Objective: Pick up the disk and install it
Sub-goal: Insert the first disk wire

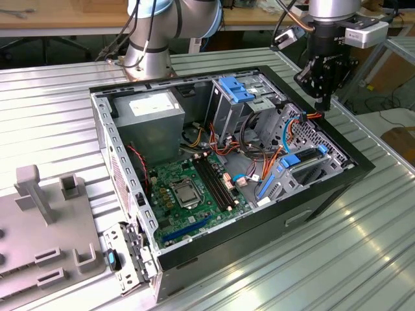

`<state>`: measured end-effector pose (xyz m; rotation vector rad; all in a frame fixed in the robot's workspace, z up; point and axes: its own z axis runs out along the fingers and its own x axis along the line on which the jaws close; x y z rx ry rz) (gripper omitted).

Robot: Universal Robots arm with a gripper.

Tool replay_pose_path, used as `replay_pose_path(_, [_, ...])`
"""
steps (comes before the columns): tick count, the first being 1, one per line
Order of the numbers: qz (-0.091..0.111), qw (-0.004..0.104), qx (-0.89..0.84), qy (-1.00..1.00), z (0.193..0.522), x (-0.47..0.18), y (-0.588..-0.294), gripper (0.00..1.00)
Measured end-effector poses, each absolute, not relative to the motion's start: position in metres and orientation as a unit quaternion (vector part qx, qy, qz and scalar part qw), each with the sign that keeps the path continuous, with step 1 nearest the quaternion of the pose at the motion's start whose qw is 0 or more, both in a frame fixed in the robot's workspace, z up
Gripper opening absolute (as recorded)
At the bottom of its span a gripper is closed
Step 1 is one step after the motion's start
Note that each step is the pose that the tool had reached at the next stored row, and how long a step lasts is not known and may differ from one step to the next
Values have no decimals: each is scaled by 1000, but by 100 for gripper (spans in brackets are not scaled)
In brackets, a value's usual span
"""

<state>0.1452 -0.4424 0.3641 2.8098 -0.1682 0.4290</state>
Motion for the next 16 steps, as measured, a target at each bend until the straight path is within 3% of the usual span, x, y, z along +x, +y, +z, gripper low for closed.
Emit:
replay_pose_path(1, [149, 147, 976, -58, 364, 145, -442, 24])
replay_pose_path(3, [149, 147, 976, -58, 364, 145, -442, 24])
replay_pose_path(4, [149, 147, 976, -58, 364, 145, -442, 30])
replay_pose_path(8, [150, 162, 974, -54, 362, 145, -442, 30])
replay_pose_path(16, [151, 162, 974, -52, 357, 145, -439, 30])
